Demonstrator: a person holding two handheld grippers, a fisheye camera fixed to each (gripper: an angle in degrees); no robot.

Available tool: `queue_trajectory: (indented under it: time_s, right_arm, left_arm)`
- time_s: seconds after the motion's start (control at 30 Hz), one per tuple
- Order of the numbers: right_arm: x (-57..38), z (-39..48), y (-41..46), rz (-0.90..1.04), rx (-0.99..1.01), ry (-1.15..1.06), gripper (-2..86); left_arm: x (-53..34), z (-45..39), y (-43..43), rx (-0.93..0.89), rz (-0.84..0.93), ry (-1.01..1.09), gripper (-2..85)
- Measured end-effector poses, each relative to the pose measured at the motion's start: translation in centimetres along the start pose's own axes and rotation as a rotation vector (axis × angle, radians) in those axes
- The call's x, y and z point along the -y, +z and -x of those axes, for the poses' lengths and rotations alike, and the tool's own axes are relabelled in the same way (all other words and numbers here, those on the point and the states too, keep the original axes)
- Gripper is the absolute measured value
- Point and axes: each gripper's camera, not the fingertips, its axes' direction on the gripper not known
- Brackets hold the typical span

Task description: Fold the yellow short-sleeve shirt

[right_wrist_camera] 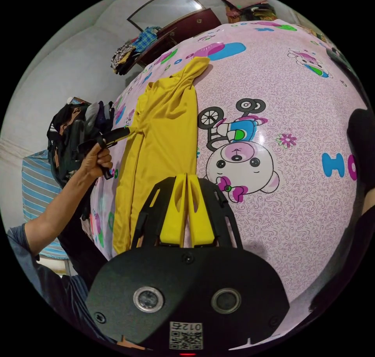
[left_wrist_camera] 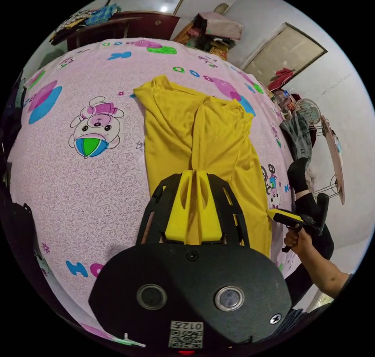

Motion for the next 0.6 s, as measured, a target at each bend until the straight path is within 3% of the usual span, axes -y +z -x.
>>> queue_trajectory:
  time_s: [0.17,0.33,0.6]
  right_arm:
    - [1.7,-1.0,-2.5,-0.087,0.002,-0.006,-0.9]
    - [3.0,-1.6,-2.7,-0.103,0.047,0.006,-0.9]
    - [3.4,-1.7,-2.1,-0.074,0.081,-0.017,-0.9]
  left_arm:
    - [2.3,0.3,-3.2,0.039,-0.190,0.030,0.0]
    - [8.8,0.4,-0.6,-0.020,-0.065,0.100,0.4]
    - [14.6,-1.1,4.1,0.005,-0.039,0.229,1.7]
